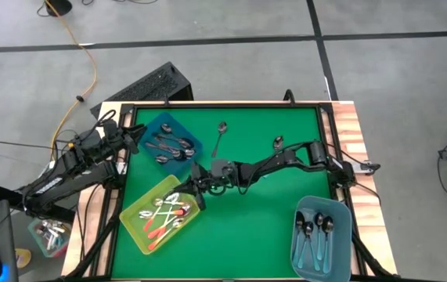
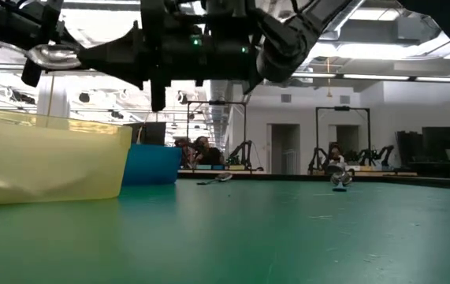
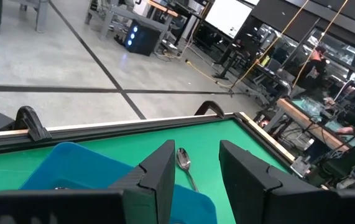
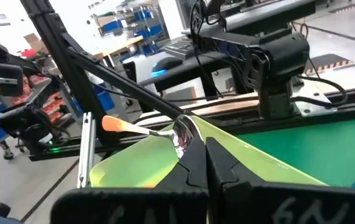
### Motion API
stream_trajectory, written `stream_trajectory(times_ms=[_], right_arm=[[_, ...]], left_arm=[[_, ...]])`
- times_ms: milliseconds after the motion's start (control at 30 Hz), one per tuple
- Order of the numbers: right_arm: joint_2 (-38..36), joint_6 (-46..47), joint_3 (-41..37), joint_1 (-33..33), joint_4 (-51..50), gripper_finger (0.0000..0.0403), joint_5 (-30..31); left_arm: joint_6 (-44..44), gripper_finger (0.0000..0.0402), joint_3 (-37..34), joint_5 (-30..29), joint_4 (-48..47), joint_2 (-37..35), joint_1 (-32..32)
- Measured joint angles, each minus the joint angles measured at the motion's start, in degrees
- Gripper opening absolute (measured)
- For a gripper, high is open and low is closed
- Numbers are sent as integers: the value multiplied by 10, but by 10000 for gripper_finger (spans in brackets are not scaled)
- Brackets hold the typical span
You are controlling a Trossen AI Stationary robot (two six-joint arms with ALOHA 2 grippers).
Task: Sort silverware by color (type)
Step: Put the orange spoon into the green bin
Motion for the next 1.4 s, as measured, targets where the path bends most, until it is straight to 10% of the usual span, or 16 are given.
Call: stream_trajectory(times_ms=[467, 1400], right_arm=[[1, -114, 70, 22, -217, 0, 88], [0, -165, 110, 36, -270, 0, 194]], left_arm=[[0, 110, 0, -19, 0, 0, 0], [-10, 110, 0, -26, 0, 0, 0]])
